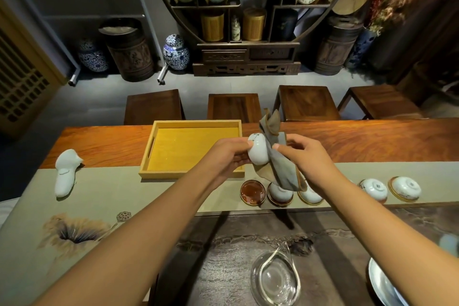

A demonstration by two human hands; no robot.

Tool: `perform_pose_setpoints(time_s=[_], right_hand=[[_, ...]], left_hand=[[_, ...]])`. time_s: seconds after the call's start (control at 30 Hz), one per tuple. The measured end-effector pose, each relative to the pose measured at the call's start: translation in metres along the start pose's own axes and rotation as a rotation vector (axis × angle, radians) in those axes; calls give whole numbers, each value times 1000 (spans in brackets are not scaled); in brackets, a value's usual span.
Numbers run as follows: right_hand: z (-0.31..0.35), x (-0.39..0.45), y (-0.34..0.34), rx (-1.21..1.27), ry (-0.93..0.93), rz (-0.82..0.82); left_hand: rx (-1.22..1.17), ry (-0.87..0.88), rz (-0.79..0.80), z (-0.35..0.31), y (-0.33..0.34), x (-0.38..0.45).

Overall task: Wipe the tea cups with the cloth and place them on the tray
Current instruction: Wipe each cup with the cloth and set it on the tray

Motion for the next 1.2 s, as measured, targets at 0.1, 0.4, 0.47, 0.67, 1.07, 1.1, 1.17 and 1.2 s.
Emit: perform_pose_setpoints(time_s=[0.1,0.4,0.47,0.67,1.07,1.1,1.17,1.2], right_hand=[[2,-2,-2,-51,-12,-40],[5,-8,-18,-9,-36,-47],[2,-9,-27,50,-19,-101],[23,-8,-6,-49,-138,-58],[18,-2,-4,-170,-131,-264],[17,-1,-6,-144,-123,-274],[10,1,-12,-90,-88,-296],[6,1,-14,-65,-63,-303]], left_hand=[[22,-9,-2,4,-1,1],[-35,-40,82,12,0,-4],[-57,-38,70,11,-2,-3],[-31,-12,56,13,9,-3],[8,53,73,13,35,-3],[6,52,74,13,35,-3],[9,41,82,14,35,-3],[15,33,91,14,35,-4]])
Point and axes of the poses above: each hand's wrist, its own x-axis towards the middle knuckle, its own y-axis out of the palm, z = x × y, the point moved 10 cm from there along x, towards the middle knuckle, and after that the axes turned 13 degrees about -x, right-handed, at the moved point
